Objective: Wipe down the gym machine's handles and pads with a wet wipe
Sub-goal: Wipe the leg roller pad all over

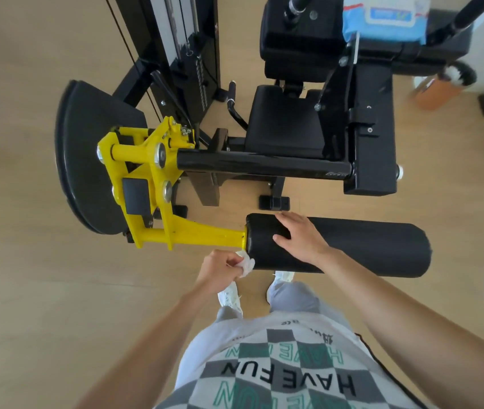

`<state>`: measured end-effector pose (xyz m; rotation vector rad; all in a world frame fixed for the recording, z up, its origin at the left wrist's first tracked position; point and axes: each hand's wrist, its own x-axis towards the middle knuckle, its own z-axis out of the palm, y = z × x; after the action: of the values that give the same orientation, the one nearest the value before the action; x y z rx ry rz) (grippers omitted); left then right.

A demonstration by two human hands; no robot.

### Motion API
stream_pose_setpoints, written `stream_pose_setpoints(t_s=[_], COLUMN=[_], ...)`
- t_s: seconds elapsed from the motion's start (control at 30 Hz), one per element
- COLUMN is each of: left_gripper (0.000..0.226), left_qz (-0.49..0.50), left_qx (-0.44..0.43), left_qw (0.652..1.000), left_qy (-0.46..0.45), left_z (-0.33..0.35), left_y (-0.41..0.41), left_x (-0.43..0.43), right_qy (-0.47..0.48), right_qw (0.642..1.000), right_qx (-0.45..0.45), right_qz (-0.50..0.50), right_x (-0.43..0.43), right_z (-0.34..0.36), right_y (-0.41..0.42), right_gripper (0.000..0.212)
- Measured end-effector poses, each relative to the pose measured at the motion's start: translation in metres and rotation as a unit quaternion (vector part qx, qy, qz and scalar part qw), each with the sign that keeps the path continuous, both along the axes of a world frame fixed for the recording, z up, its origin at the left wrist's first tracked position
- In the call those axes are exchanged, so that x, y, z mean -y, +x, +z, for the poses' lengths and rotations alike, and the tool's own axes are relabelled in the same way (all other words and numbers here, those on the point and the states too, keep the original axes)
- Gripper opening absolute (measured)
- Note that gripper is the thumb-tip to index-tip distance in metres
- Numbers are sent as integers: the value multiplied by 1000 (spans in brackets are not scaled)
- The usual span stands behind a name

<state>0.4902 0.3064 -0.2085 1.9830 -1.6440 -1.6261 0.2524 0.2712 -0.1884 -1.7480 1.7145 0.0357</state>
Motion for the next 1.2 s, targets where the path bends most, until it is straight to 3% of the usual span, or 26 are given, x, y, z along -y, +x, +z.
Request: stream_pose_setpoints(t_s=[0.17, 0.33, 0.63, 0.77, 0.9, 1.0, 1.1, 1.2], left_gripper=[15, 15, 9, 10, 24, 39, 51, 60], left_qz=[58, 113, 114, 125, 3, -116, -183, -200], left_qx=[-112, -215, -173, -181, -77, 0, 94, 172], left_qw=[992, 970, 978, 974, 987, 971, 954, 944], left_qy=[7, 4, -29, -50, -140, -211, -219, -201], left_z=[20, 39, 48, 47, 38, 34, 29, 26], left_y=[-1, -23, -99, -159, -212, -265, -310, -337], left_x=[19, 25, 20, 7, -9, -24, -33, -40], right_qy=[-3, 66, 14, 26, 2, -32, -45, -36], right_qw=[984, 928, 921, 878, 831, 805, 802, 806], right_qx=[146, 323, 315, 350, 334, 314, 278, 247], right_qz=[-101, -176, -230, -325, -444, -502, -526, -537], right_x=[-13, -40, -57, -65, -76, -81, -79, -75], right_z=[32, 50, 47, 46, 39, 27, 13, -1], right_y=[23, 29, -36, -100, -176, -253, -314, -352], right_gripper=[52, 50, 9, 9, 7, 17, 35, 39])
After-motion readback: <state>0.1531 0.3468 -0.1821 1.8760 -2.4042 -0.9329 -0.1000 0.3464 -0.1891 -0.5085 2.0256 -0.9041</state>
